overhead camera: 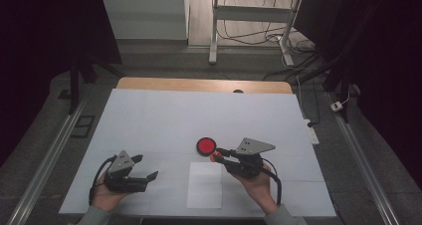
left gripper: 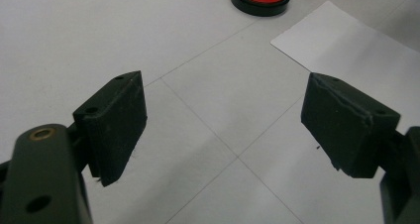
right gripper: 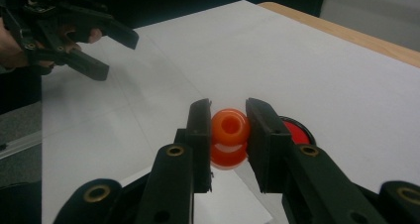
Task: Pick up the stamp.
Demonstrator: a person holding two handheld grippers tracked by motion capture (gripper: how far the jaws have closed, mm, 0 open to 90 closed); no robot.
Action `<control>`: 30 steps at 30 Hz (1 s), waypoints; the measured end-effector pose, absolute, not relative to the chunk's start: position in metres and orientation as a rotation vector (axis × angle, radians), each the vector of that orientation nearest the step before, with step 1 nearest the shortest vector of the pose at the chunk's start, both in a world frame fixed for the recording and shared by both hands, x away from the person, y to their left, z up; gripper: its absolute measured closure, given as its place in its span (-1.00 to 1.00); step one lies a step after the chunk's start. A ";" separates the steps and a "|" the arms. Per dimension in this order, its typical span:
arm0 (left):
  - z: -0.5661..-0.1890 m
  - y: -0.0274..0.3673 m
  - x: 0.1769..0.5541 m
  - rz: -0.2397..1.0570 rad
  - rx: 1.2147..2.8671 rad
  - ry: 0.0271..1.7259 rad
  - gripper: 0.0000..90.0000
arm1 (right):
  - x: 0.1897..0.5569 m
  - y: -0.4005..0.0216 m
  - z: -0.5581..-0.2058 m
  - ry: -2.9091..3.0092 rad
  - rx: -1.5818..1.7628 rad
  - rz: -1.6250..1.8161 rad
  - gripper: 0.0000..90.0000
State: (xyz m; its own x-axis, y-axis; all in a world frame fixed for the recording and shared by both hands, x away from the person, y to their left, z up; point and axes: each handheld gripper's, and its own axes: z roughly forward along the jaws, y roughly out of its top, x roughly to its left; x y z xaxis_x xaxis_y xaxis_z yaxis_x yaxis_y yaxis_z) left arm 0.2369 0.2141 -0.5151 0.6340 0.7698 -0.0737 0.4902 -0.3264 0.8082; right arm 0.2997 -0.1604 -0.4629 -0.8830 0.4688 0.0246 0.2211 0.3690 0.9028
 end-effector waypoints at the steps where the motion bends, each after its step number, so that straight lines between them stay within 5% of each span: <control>1: -0.515 0.214 0.237 0.410 1.996 0.988 -0.60 | 0.299 -0.159 -0.463 2.398 0.610 1.526 0.59; 30: -0.513 0.211 0.236 0.410 1.988 0.971 -0.60 | 0.290 -0.140 -0.470 2.455 0.546 1.562 0.59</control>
State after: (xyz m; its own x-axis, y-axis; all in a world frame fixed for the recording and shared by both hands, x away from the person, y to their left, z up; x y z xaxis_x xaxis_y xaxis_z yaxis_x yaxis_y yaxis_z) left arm 0.2358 0.2113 -0.5134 0.6427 0.7625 -0.0738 0.4791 -0.3249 0.8154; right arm 0.2901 -0.1403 -0.4696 -0.9161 0.3985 0.0438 0.2085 0.3803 0.9010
